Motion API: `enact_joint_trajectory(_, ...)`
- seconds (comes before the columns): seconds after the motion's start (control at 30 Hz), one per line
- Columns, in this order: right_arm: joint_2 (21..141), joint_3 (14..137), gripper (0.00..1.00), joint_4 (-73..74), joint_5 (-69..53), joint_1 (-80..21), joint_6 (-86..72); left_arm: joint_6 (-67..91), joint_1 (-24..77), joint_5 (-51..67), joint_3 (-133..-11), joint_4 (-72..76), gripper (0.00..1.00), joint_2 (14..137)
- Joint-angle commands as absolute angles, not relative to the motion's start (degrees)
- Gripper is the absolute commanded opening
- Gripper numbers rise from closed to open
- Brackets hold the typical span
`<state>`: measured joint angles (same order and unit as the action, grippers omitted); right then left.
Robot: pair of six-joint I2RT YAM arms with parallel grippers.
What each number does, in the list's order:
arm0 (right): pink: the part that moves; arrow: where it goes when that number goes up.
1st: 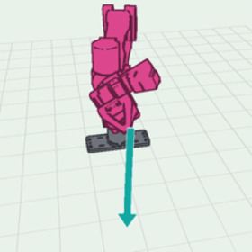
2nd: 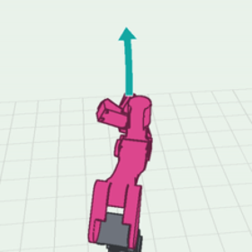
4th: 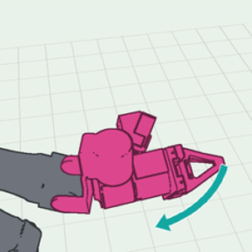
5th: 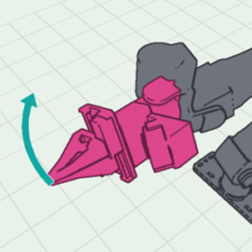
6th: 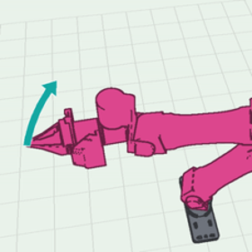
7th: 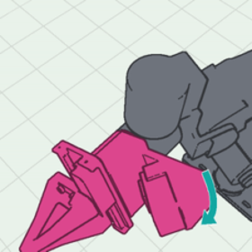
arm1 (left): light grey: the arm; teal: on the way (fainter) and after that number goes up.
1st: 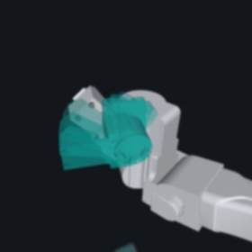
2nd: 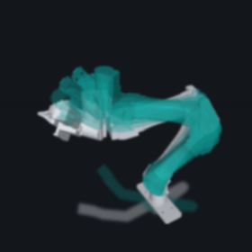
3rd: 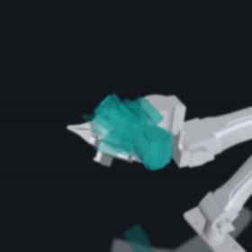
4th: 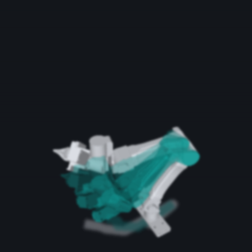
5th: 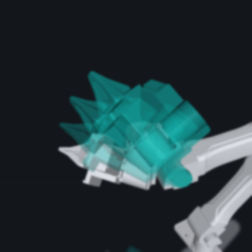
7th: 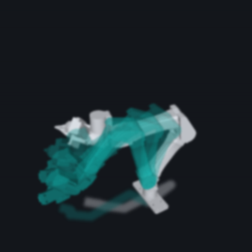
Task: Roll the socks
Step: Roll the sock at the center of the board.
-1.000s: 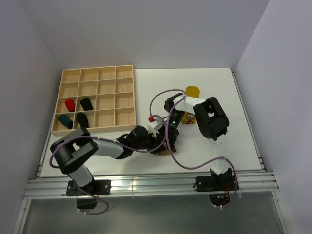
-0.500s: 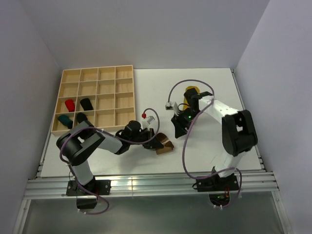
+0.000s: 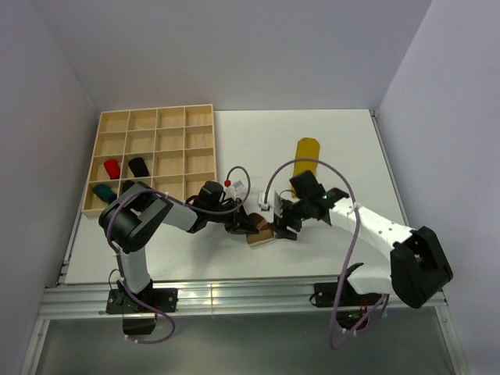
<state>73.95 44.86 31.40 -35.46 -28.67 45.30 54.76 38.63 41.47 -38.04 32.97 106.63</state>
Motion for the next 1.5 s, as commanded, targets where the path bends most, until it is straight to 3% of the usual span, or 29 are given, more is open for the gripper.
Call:
enact_joint_trajectory(0.0, 68.8, 39.5, 0.71, 20.8, -29.4, -35.3, 44.7, 53.3, 38.5, 41.8, -38.5, 23.4, 0.01, 109.4)
enact_joint_trajectory(0.33, 64.2, 33.0, 0.73, 13.1, -20.4, -46.1, 46.1, 54.5, 38.4, 43.1, -38.6, 23.0, 0.00, 110.5)
enact_joint_trajectory(0.8, 72.7, 32.7, 0.70, 9.0, -13.9, -53.1, 47.1, 53.5, 38.2, 45.0, -39.4, 22.2, 0.00, 111.2)
enact_joint_trajectory(1.0, 78.3, 35.9, 0.59, 11.2, -12.6, -53.3, 47.0, 52.8, 38.1, 46.7, -39.6, 21.9, 0.00, 110.9)
enact_joint_trajectory(1.13, 80.3, 37.2, 0.37, 11.9, -12.0, -53.2, 46.2, 52.5, 38.0, 47.5, -39.6, 22.0, 0.00, 110.7)
enact_joint_trajectory(1.23, 81.4, 38.3, 0.31, 14.9, -13.4, -53.1, 46.6, 52.4, 37.7, 47.1, -39.4, 22.8, 0.00, 109.6)
enact_joint_trajectory(1.47, 83.0, 40.8, 0.28, 22.9, -15.6, -53.1, 47.0, 51.2, 35.6, 40.3, -39.1, 23.4, 0.13, 100.8)
